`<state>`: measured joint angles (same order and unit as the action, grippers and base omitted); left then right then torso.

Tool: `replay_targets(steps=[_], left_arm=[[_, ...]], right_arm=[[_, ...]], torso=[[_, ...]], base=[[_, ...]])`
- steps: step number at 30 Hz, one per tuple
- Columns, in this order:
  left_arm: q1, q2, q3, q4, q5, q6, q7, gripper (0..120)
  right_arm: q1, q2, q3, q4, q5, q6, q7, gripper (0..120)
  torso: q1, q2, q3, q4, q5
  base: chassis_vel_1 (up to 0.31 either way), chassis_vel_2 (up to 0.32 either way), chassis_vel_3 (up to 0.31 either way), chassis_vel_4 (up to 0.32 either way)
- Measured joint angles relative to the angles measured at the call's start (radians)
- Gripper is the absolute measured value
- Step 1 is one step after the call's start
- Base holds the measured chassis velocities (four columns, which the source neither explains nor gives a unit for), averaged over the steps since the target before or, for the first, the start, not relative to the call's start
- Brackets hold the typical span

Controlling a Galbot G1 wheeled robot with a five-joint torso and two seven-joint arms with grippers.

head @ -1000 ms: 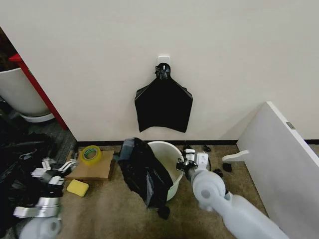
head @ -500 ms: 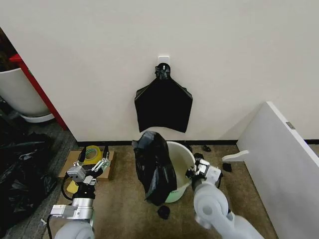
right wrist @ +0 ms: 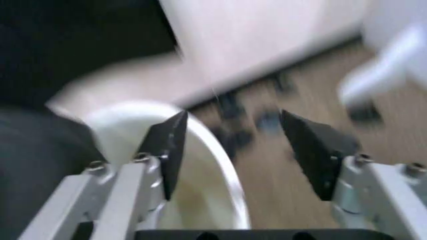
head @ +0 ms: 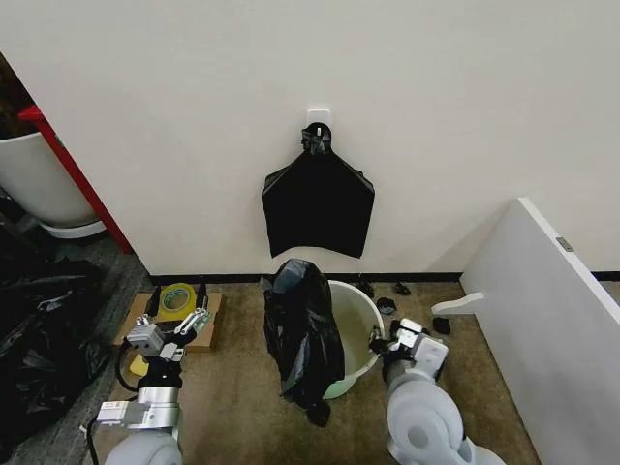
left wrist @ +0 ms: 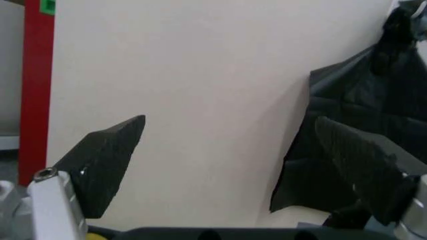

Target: Place the garbage bag over the trash bin.

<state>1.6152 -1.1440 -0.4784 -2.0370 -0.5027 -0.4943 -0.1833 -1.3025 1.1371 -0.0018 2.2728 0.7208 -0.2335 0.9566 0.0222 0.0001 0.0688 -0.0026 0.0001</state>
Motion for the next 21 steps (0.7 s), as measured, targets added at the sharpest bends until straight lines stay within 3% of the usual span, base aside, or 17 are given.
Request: replay_targets(steps=[5, 12, 16, 21], left_arm=[[-0.005, -0.006, 0.000, 0.010, 0.014, 0.012, -0.018, 100], [-0.008, -0.010, -0.004, 0.015, 0.019, 0.031, -0.044, 100], [-0.004, -0.006, -0.008, 0.019, 0.019, 0.037, -0.056, 100], [-0.010, -0.006, -0.009, 0.026, 0.020, 0.041, -0.064, 100]], right_arm=[[0.024, -0.032, -0.097, 0.056, -0.100, 0.041, -0.141, 72], [0.173, -0.036, -0.278, -0.005, -0.220, -0.110, -0.205, 97], [0.238, -0.011, -0.361, -0.082, -0.280, -0.176, -0.196, 100], [0.284, 0.027, -0.384, -0.136, -0.255, -0.250, -0.137, 100]], torso=[[0.000, 0.000, 0.000, 0.0000, 0.0000], [0.000, 0.000, 0.000, 0.0004, 0.0000], [0.000, 0.000, 0.000, 0.0002, 0.0001], [0.000, 0.000, 0.000, 0.0002, 0.0001]], base=[[0.000, 0.000, 0.000, 0.000], [0.000, 0.000, 0.000, 0.000], [0.000, 0.000, 0.000, 0.000], [0.000, 0.000, 0.000, 0.000]])
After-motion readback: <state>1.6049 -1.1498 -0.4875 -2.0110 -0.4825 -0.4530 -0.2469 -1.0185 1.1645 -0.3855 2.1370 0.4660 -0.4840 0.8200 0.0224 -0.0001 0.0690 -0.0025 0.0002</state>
